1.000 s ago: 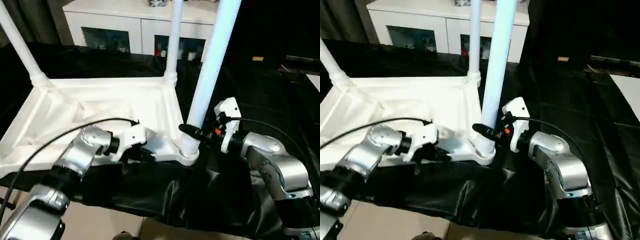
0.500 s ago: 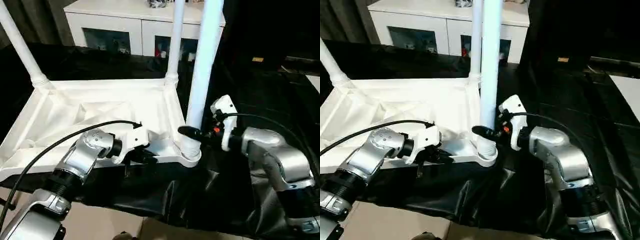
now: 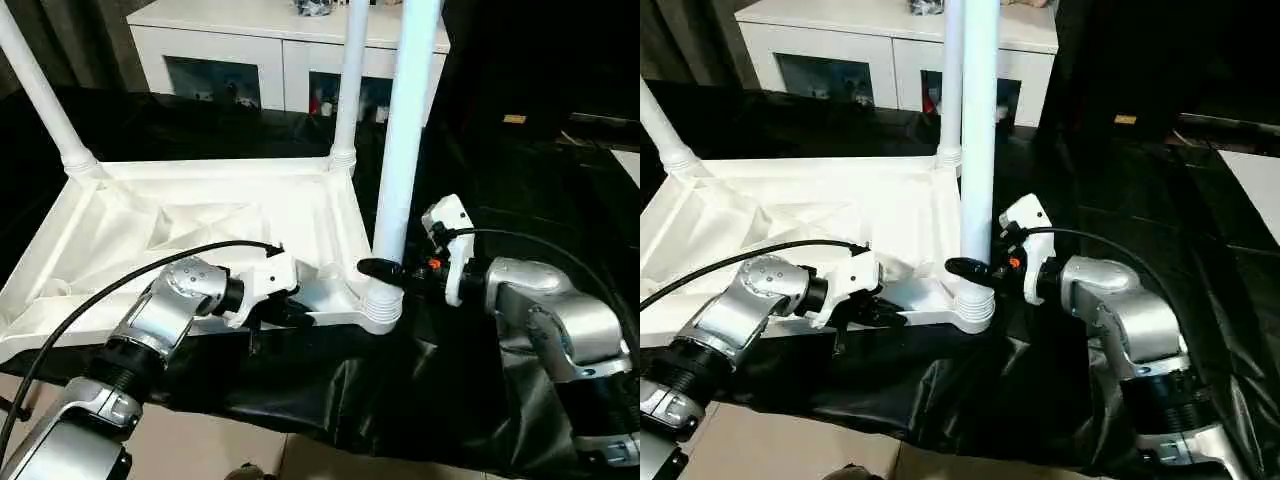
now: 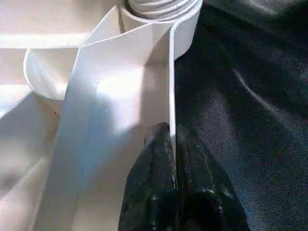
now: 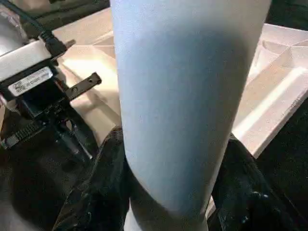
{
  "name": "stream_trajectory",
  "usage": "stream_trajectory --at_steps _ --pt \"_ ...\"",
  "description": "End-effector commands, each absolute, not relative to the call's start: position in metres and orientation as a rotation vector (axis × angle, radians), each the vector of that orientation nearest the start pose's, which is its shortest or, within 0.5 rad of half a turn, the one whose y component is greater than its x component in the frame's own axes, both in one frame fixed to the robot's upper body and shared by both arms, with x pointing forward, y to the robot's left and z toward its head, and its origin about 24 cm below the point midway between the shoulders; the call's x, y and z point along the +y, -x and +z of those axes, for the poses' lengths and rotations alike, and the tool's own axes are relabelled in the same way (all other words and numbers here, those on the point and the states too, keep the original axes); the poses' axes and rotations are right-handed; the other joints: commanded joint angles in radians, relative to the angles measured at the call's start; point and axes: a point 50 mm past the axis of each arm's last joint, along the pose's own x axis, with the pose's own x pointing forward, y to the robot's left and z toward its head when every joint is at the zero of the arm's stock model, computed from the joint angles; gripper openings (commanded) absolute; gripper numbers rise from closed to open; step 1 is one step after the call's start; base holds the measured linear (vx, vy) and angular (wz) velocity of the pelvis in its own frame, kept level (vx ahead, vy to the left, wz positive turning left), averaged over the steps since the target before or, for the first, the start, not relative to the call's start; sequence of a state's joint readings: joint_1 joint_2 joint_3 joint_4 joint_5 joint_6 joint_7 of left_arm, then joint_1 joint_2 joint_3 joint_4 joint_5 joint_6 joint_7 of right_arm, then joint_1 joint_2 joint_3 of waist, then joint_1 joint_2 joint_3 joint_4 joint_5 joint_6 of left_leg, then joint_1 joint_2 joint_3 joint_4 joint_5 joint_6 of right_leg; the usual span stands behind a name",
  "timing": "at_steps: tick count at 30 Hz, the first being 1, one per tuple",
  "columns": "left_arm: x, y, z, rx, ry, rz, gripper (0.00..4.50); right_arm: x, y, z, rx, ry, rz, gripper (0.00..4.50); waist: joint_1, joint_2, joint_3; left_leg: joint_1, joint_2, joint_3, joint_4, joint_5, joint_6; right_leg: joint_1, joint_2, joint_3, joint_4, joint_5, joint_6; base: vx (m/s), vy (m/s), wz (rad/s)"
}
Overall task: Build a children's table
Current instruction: Insert table leg to table base
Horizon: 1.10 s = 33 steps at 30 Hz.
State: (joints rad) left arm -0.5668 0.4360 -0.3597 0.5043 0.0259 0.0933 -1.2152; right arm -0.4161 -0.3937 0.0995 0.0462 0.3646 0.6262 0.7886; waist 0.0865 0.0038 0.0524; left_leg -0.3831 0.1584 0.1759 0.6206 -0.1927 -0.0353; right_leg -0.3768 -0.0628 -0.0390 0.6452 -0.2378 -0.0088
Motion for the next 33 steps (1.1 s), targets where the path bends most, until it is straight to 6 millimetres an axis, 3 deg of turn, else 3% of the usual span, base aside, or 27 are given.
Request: stream_trajectory --at_steps 1,6,7,9,14,15,17,18,20,21,29,31,33 --pt "0.135 -0.311 0.055 0.445 -0.477 -1.36 0.0 -0.147 -0.3 0.081 0.359 -0.079 0.874 1.84 -0.005 0.001 -0.055 0.023 0.077 -0.028 -0.093 -0.2 -0.009 0.028 -0.098 0.054 -0.087 -0.115 -0.235 0.0 0.0 0.0" --pt "0.134 -0.311 0.056 0.429 -0.463 -1.355 0.0 -0.16 -0.297 0.066 0.305 -0.216 0.741 1.84 -0.006 0.002 -0.054 0.025 0.08 -0.029 -0.097 -0.223 -0.015 0.026 -0.098 0.054 -0.089 -0.119 -0.234 0.0 0.0 0.0" --pt "0.134 -0.312 0.057 0.425 -0.461 -1.353 0.0 -0.161 -0.294 0.064 0.287 -0.237 0.724 1.84 -0.004 0.009 -0.055 0.026 0.08 -0.031 -0.098 -0.229 -0.018 0.025 -0.098 0.053 -0.088 -0.122 -0.233 0.0 0.0 0.0" --pt "0.134 -0.312 0.057 0.419 -0.46 -1.349 0.0 -0.162 -0.29 0.062 0.26 -0.259 0.703 1.84 -0.005 0.004 -0.055 0.025 0.08 -0.03 -0.099 -0.232 -0.017 0.027 -0.097 0.054 -0.089 -0.11 -0.23 0.0 0.0 0.0" --pt "0.133 -0.314 0.059 0.397 -0.452 -1.331 0.0 -0.164 -0.277 0.058 0.168 -0.26 0.651 1.84 -0.003 0.008 -0.051 0.026 0.081 -0.03 -0.102 -0.267 -0.02 0.02 -0.099 0.056 -0.097 -0.155 -0.216 0.0 0.0 0.0" --pt "0.134 -0.314 0.059 0.397 -0.451 -1.329 0.0 -0.164 -0.274 0.058 0.146 -0.247 0.641 1.84 -0.002 0.015 -0.051 0.023 0.081 -0.034 -0.105 -0.274 -0.024 0.023 -0.101 0.055 -0.095 -0.169 -0.211 0.0 0.0 0.0" --pt "0.134 -0.314 0.059 0.393 -0.455 -1.32 0.0 -0.163 -0.269 0.059 0.109 -0.236 0.63 1.84 -0.004 0.011 -0.051 0.024 0.082 -0.033 -0.107 -0.287 -0.026 0.022 -0.099 0.055 -0.098 -0.183 -0.204 0.0 0.0 0.0" --pt "0.135 -0.314 0.059 0.39 -0.446 -1.316 0.0 -0.162 -0.264 0.059 0.067 -0.202 0.625 1.84 -0.004 0.017 -0.051 0.027 0.081 -0.032 -0.107 -0.287 -0.026 0.018 -0.097 0.056 -0.099 -0.172 -0.203 0.0 0.0 0.0" --pt "0.135 -0.315 0.059 0.387 -0.447 -1.312 0.0 -0.162 -0.261 0.06 0.047 -0.166 0.622 1.84 -0.003 0.013 -0.053 0.022 0.079 -0.031 -0.105 -0.259 -0.013 0.023 -0.098 0.055 -0.097 -0.135 -0.204 0.0 0.0 0.0" --pt "0.135 -0.315 0.06 0.385 -0.448 -1.309 0.0 -0.162 -0.258 0.061 0.024 -0.145 0.613 1.84 -0.002 0.016 -0.053 0.02 0.079 -0.03 -0.105 -0.236 -0.002 0.024 -0.097 0.054 -0.096 -0.114 -0.202 0.0 0.0 0.0" --pt "0.135 -0.315 0.06 0.382 -0.449 -1.304 0.0 -0.153 -0.252 0.066 0.007 -0.075 0.663 1.84 -0.001 0.012 -0.057 0.019 0.078 -0.026 -0.1 -0.165 0.04 0.03 -0.096 0.051 -0.091 -0.042 -0.212 0.0 0.0 0.0" --pt "0.135 -0.315 0.06 0.38 -0.447 -1.301 0.0 -0.149 -0.252 0.064 0.032 -0.054 0.704 1.84 -0.003 0.003 -0.057 0.017 0.077 -0.024 -0.099 -0.158 0.055 0.031 -0.096 0.05 -0.093 -0.046 -0.212 0.0 0.0 0.0" --pt "0.137 -0.315 0.059 0.385 -0.454 -1.3 0.0 -0.145 -0.253 0.06 0.096 -0.047 0.744 1.84 -0.003 0.004 -0.055 0.017 0.077 -0.025 -0.1 -0.158 0.055 0.031 -0.096 0.049 -0.094 -0.069 -0.209 0.0 0.0 0.0"
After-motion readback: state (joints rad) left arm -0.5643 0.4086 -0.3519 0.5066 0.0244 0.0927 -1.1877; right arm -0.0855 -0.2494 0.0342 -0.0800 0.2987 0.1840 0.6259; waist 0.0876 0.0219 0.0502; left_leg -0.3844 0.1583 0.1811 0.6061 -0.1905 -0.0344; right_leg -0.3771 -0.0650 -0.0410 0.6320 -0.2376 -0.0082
